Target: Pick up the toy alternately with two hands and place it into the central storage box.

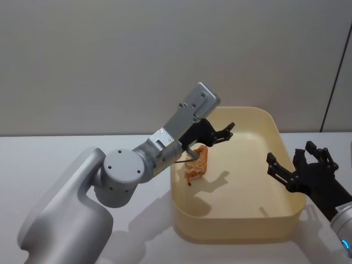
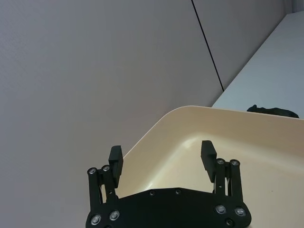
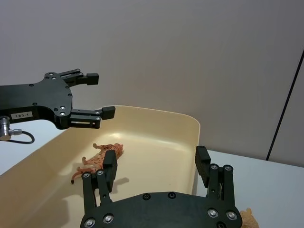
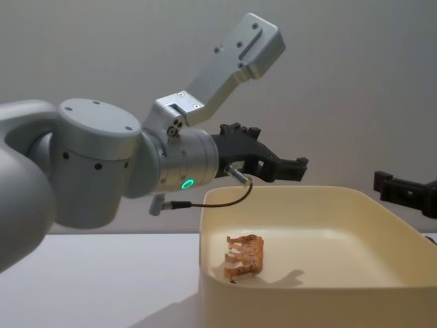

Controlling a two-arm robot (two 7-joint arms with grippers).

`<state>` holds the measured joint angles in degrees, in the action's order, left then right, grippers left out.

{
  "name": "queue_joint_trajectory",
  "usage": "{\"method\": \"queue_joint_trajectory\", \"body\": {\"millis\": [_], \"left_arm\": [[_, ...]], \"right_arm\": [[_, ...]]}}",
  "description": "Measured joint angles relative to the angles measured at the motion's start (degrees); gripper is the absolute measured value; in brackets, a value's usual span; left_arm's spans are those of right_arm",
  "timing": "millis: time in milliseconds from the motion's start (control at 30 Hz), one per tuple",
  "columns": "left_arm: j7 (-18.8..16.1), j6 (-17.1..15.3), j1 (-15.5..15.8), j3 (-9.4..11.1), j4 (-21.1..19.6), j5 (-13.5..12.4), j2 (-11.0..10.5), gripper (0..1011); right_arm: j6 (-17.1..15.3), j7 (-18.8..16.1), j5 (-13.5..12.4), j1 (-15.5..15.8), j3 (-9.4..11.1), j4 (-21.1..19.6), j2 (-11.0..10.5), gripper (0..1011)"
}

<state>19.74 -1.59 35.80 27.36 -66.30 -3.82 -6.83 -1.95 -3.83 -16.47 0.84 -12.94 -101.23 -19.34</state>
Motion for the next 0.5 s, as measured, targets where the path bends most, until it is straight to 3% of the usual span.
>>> {"method": "queue_joint_trajectory", "body": {"millis": [267,500], "left_arm": [[0.38,0.21,0.34,0.13,0.57,-0.28,0.27,1001],[0.59,0.33,0.53,0.18,0.87,-0.43,0.42,1001]], "right_arm": [[-0.03,0.22,-0.08,0.31,0.44,-0.16,-0.50,1001],[-0.59,1.78,-1.48,2.37,2.31,-1.65,-2.94,1001]]}}
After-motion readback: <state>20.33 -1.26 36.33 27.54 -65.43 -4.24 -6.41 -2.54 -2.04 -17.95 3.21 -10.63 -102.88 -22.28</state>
